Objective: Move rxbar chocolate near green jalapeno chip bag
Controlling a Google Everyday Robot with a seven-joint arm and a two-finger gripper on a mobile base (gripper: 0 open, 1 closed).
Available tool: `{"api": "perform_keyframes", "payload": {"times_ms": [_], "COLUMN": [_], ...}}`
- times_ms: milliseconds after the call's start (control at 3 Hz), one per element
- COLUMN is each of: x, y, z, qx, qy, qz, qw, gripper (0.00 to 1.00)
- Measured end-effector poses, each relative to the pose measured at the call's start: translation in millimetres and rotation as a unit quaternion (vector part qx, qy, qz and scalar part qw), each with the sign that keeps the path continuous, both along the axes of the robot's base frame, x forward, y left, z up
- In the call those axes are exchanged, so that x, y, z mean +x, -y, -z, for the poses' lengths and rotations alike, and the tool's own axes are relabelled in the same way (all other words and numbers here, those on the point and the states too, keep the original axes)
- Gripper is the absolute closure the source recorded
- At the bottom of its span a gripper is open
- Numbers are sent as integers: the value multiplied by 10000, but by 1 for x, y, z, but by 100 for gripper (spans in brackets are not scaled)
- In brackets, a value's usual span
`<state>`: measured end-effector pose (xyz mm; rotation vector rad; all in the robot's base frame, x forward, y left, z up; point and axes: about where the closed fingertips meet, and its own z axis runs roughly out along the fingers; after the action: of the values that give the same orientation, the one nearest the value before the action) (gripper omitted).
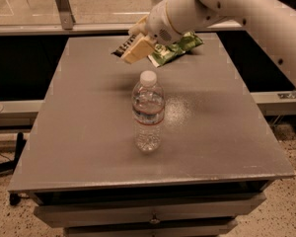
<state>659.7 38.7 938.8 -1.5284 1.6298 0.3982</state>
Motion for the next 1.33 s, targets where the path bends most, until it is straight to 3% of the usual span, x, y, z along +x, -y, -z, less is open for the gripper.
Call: {"api": "perform_keyframes", "payload": {"times_ms": [333,667,1000,1333], "x": [-10,-10,5,33], "y": [75,74,101,151], "z": [16,16,21,30], "qx": [-170,-170,-266,-407], "qy": [244,244,283,389], "qz": [532,522,587,794], "qw": [9981,9982,9975,9953], "gripper": [100,100,100,100]}}
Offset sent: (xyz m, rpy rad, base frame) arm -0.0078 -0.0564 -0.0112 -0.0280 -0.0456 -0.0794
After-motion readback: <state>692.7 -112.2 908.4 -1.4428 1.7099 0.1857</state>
